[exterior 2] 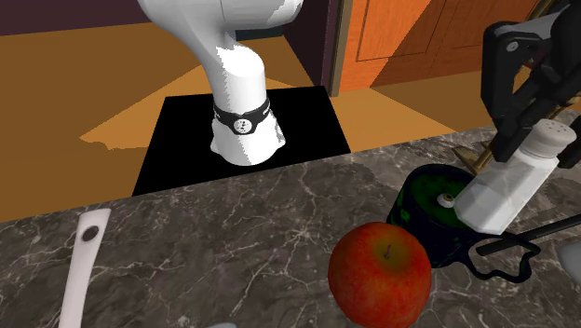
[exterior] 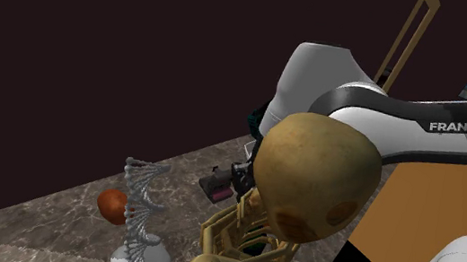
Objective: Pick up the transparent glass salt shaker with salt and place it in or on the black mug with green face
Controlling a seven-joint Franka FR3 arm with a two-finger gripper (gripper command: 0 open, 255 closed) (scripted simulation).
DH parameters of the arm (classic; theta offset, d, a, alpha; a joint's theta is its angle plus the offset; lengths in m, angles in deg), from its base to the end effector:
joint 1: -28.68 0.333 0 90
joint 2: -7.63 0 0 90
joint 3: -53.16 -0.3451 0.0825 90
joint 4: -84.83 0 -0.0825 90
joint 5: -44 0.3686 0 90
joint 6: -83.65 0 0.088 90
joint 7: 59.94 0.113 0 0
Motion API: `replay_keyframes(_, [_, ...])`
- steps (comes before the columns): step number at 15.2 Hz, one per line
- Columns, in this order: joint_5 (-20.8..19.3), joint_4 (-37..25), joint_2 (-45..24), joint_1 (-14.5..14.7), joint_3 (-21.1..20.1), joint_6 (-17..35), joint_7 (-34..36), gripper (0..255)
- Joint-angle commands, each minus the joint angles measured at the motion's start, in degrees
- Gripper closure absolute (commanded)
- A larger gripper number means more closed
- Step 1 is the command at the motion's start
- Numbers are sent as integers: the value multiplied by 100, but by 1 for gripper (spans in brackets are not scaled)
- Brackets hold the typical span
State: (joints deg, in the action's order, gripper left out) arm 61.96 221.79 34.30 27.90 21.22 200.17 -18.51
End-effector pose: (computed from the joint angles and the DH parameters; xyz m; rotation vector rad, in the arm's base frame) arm 0.3288 0.2443 0.4936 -3.0218 0.5422 -0.0382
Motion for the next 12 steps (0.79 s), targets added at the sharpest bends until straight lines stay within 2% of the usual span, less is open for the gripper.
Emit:
replay_keyframes(1, [5, 37, -12, 1, -11, 54, -2, 255])
replay_keyframes(7, [5, 37, -12, 1, -11, 54, -2, 255])
replay_keyframes(8, [5, 37, -12, 1, -11, 54, -2, 0])
replay_keyframes(12, [5, 37, -12, 1, -11, 54, -2, 0])
